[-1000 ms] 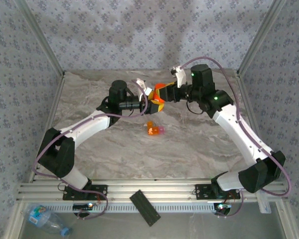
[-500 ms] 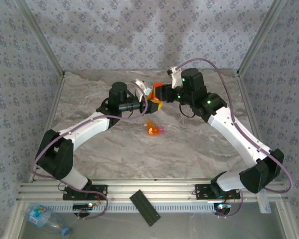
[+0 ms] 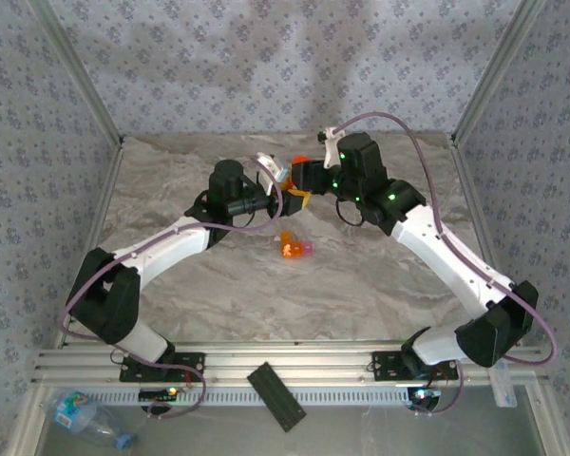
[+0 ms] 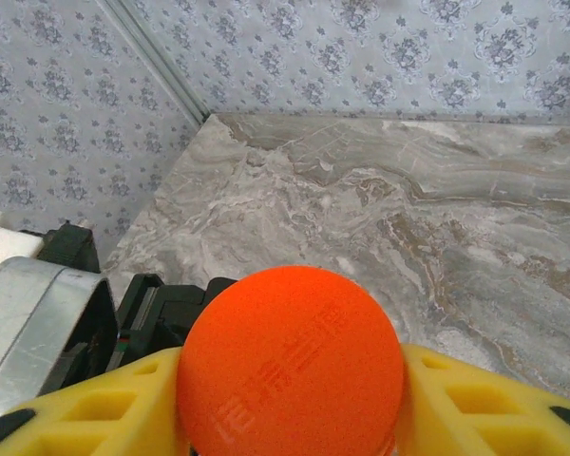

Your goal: Sort the pills into containers

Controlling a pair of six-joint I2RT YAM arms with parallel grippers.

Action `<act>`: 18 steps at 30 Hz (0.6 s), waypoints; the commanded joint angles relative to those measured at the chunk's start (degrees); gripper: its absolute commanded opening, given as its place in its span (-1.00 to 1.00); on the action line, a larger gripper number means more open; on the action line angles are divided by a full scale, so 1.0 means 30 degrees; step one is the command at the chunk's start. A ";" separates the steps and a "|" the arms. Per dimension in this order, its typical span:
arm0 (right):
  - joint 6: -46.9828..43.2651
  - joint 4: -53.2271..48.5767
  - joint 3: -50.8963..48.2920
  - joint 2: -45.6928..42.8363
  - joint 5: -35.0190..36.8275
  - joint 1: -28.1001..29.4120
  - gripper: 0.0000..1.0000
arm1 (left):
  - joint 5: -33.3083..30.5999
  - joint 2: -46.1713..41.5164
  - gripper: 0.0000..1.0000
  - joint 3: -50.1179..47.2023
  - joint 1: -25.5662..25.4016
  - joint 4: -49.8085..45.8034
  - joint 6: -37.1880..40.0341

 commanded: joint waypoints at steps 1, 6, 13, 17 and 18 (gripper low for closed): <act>0.0400 -0.1043 0.0051 -0.0632 -0.2223 -0.0025 0.22 | -0.1182 -0.0807 -1.00 0.0266 0.0111 0.1865 -0.0382; 0.0385 -0.0867 -0.0046 -0.1685 -0.3180 -0.0885 0.60 | -0.1272 -0.0549 -1.00 0.0315 0.0206 0.1892 -0.0585; -0.0561 -0.1251 -0.0698 -0.3878 -0.4122 -0.2049 0.87 | -0.0762 -0.0383 -1.00 0.0293 0.0549 0.2111 -0.0846; -0.1858 -0.1262 -0.0715 -0.3968 -0.5923 -0.3781 0.87 | 0.1235 -0.0434 -1.00 0.0228 0.0809 0.2574 -0.1230; -0.2440 -0.1395 -0.0630 -0.3824 -0.6595 -0.4057 0.87 | 0.1871 -0.0429 -1.00 0.0202 0.0871 0.2739 -0.1337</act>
